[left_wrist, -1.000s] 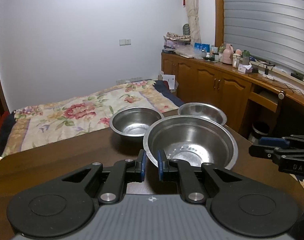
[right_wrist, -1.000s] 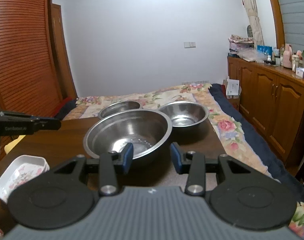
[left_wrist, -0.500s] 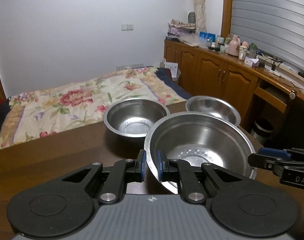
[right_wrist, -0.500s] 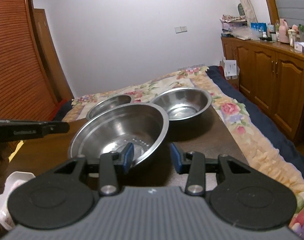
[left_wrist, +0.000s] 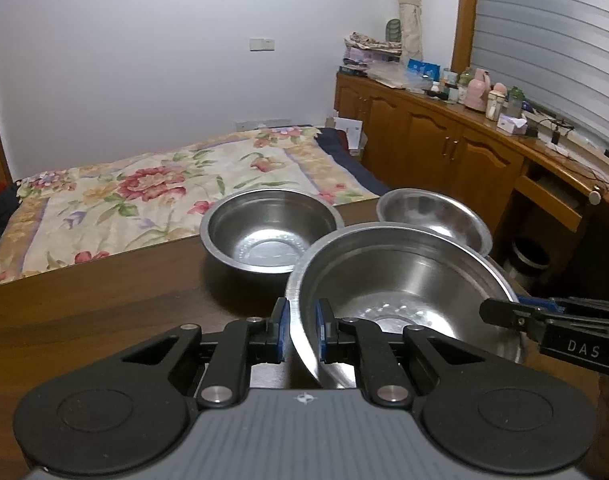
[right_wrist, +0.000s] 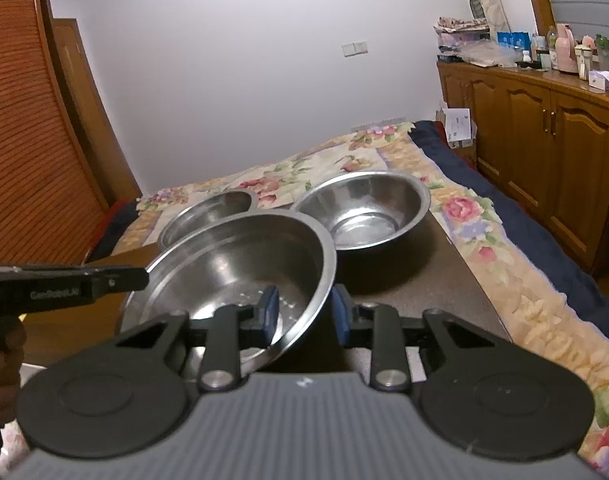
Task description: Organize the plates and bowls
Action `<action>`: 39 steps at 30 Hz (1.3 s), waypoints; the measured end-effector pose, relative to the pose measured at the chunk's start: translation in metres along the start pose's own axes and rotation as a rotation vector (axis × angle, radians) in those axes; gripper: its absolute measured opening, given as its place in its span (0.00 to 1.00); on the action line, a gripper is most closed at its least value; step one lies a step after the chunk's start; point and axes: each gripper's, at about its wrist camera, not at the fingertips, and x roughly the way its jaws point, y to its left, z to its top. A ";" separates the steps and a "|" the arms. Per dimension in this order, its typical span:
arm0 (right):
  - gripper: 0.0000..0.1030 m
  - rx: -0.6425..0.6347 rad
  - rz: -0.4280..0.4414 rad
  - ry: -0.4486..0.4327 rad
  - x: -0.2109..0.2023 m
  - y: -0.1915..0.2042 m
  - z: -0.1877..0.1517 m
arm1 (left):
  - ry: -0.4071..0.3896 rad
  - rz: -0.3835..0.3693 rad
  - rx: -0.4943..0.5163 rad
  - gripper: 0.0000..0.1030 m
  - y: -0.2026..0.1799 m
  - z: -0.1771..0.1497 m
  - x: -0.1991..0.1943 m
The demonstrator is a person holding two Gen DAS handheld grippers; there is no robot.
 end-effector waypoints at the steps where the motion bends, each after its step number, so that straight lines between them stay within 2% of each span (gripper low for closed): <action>1: 0.26 0.005 0.001 0.008 0.002 -0.001 -0.001 | 0.004 -0.001 -0.003 0.13 0.001 0.000 0.002; 4: 0.25 0.014 0.009 0.015 0.004 -0.002 -0.001 | 0.018 0.000 -0.013 0.20 0.006 -0.003 0.006; 12: 0.20 0.096 0.076 0.035 0.007 -0.009 0.000 | 0.061 -0.027 -0.064 0.16 0.010 -0.007 0.011; 20: 0.20 0.078 0.112 0.069 0.012 -0.006 0.000 | 0.061 -0.034 -0.074 0.17 0.011 -0.011 0.007; 29: 0.20 0.082 0.130 0.074 0.001 -0.004 -0.004 | 0.049 -0.058 -0.090 0.16 0.013 -0.017 -0.017; 39: 0.20 0.043 0.150 0.048 -0.026 0.003 -0.001 | 0.001 -0.085 -0.079 0.16 0.007 -0.023 -0.054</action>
